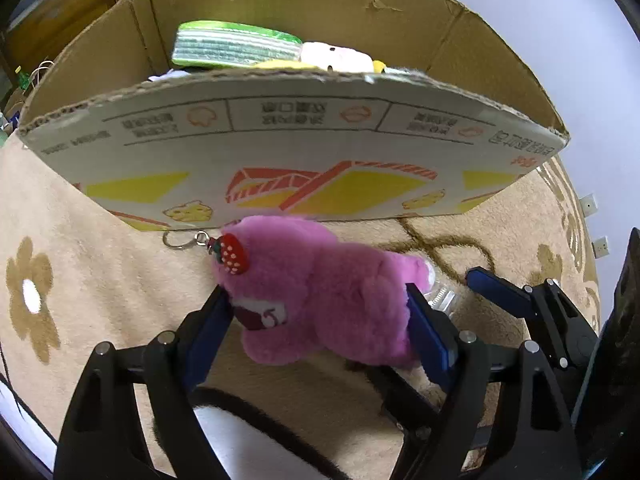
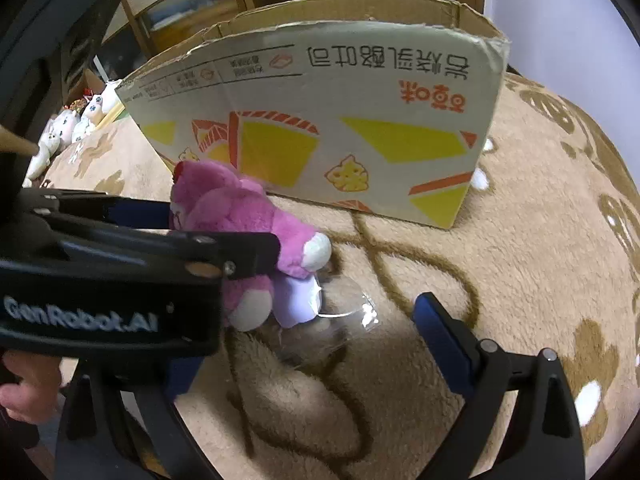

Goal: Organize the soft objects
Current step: 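Grasp the pink bear with the left tool while the right tool grasps the clear plastic bag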

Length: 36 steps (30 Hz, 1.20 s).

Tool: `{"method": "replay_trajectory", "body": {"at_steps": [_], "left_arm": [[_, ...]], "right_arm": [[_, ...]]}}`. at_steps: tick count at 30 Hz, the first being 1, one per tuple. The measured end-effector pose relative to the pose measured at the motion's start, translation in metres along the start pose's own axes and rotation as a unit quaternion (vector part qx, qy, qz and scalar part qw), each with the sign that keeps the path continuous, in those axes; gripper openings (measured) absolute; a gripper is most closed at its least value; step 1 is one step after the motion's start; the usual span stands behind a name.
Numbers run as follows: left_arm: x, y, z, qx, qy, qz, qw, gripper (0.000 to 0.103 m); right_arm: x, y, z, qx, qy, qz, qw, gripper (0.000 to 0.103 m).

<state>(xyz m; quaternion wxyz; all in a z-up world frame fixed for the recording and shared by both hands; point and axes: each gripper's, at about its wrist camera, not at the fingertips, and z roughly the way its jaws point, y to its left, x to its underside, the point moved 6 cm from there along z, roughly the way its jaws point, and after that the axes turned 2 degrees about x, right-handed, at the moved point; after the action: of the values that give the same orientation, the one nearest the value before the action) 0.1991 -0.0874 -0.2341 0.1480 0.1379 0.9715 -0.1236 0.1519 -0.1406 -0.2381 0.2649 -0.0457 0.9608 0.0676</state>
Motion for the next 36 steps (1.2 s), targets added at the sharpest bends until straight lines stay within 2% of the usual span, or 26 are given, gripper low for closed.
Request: {"method": "replay_trajectory", "body": {"at_steps": [3,8,10,13,16,19,21,25,26,36], "left_arm": [[-0.003,0.007,-0.005,-0.001,-0.006,-0.003,1.0,0.082],[-0.012,0.02,-0.026,-0.032,-0.023,0.003,0.9992,0.081],[-0.013,0.027,-0.027,-0.033,-0.024,-0.004,0.9992,0.081],[-0.012,0.035,-0.024,-0.053,-0.022,-0.005,0.9983,0.081],[-0.012,0.043,-0.022,-0.055,-0.021,-0.009,0.9982,0.081],[-0.015,0.044,-0.022,-0.05,-0.025,-0.016,0.9983,0.081],[-0.015,0.048,-0.023,-0.047,-0.027,-0.019,0.9983,0.081],[-0.008,0.053,-0.023,-0.052,-0.031,-0.015,0.9981,0.081],[-0.007,0.053,-0.023,-0.052,-0.031,-0.014,0.9981,0.081],[0.004,0.032,-0.024,-0.059,-0.036,-0.002,0.9976,0.081]], "right_arm": [[-0.002,0.001,0.001,0.006,-0.004,-0.018,1.0,0.101],[-0.001,0.004,0.006,0.015,-0.004,-0.03,0.999,0.101],[-0.003,0.005,0.008,0.019,-0.006,-0.031,0.999,0.101],[-0.006,0.005,0.014,0.027,-0.009,-0.031,0.999,0.098],[-0.007,0.004,0.02,0.051,-0.009,-0.034,0.998,0.086],[-0.01,0.001,0.021,0.062,-0.012,-0.037,0.997,0.08],[-0.009,0.001,0.021,0.069,-0.016,-0.037,0.997,0.069],[-0.009,-0.002,0.018,0.065,-0.017,-0.032,0.997,0.066],[-0.009,-0.002,0.018,0.064,-0.018,-0.033,0.997,0.043],[-0.011,-0.026,-0.003,0.014,-0.029,0.01,0.999,0.033]]}}
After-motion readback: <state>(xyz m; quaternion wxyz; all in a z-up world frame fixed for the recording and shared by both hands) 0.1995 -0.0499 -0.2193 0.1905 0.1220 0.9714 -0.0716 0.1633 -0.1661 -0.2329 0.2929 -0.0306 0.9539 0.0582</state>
